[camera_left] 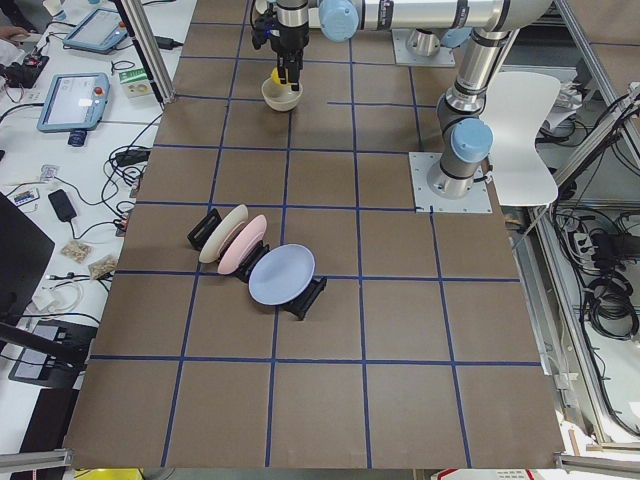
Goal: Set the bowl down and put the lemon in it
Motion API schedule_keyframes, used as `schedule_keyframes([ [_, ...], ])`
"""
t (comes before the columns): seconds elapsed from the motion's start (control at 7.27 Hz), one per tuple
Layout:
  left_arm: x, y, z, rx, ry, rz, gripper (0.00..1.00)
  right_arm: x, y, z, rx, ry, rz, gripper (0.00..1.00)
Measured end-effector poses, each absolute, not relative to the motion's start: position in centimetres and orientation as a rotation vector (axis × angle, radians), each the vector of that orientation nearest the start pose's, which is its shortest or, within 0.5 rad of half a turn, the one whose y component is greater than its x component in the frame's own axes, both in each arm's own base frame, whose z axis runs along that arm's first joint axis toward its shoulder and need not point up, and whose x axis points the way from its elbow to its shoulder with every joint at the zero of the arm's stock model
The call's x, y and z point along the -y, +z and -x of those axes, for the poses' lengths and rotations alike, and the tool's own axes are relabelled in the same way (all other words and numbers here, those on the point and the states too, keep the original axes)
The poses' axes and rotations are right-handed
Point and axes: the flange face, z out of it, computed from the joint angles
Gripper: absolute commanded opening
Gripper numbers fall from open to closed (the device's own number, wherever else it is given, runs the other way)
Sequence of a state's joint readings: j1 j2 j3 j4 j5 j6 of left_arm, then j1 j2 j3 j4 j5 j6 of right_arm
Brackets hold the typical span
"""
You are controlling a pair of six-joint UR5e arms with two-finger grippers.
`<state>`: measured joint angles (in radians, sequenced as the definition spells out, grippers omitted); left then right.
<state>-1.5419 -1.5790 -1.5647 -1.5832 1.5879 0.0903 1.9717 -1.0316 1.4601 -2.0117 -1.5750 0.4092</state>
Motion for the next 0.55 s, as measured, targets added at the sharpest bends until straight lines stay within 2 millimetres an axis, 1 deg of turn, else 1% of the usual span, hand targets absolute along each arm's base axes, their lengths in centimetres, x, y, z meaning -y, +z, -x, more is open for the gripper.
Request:
schedule_keyframes([
  [0.14,48.9,49.2,11.7,-3.126,0.018,-0.095,1.00,57.3,25.3,-39.1,-3.141,-0.024,0.006,0.32],
  [0.28,48.8,49.2,11.8,-3.131,0.016,-0.098,1.00,57.5,24.1,-39.2,-3.145,-0.021,0.019,0.33],
  [0.41,49.2,49.4,11.8,-3.137,-0.003,-0.103,1.00,57.7,22.8,-39.3,-3.149,-0.011,0.023,0.35],
  [0.55,49.7,50.0,11.5,-3.140,-0.040,-0.121,1.00,57.9,21.6,-39.4,-3.151,-0.004,0.024,0.37],
])
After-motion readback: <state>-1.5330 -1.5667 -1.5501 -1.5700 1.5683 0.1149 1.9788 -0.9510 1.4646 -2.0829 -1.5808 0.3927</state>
